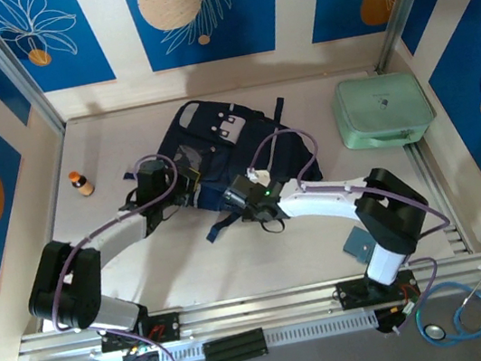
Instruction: Pack books, pencil case, and school supplies into a backpack
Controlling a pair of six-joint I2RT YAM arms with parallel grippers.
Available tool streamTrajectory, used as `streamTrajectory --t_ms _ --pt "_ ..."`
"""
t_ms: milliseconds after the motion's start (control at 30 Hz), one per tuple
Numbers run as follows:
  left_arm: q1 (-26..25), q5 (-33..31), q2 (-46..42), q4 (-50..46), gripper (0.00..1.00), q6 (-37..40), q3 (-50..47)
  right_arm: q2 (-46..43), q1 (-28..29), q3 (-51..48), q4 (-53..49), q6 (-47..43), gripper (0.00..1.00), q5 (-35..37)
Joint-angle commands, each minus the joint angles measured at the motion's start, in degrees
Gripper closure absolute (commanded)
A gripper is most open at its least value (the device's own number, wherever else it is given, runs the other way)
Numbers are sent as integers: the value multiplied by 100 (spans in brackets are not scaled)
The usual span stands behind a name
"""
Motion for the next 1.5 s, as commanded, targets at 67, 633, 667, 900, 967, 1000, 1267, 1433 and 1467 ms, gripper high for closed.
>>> streamTrajectory --t_ms 67,633,667,900,967,1000,1267,1433,1467 --pt "312 134 -166 -334 100 497 282 -534 -419 -621 -1083 -102 85 873" --pt "341 352 80 -373 100 632 463 -627 -718 -790 369 -1824 63 -276" --pt "341 352 80 -357 100 635 464 -629 -718 -791 402 -1834 63 -278" --pt "341 378 133 -298 100 601 464 -466 -731 -636 313 -1638 76 70" --pt "350 359 133 -319 100 612 469 -430 -731 -626 240 -1535 81 181" --pt "343 347 131 -333 100 625 473 -435 -740 -641 216 -1493 84 232" --pt "564 371 163 -582 100 949 497 -1060 -952 -1285 -60 -1182 93 898" --pt "658 388 294 -672 100 1134 625 -1526 -1380 -1431 -290 -1152 95 827" --pt "665 396 329 -697 100 1187 675 -1584 -1381 -1370 -320 -1220 95 814"
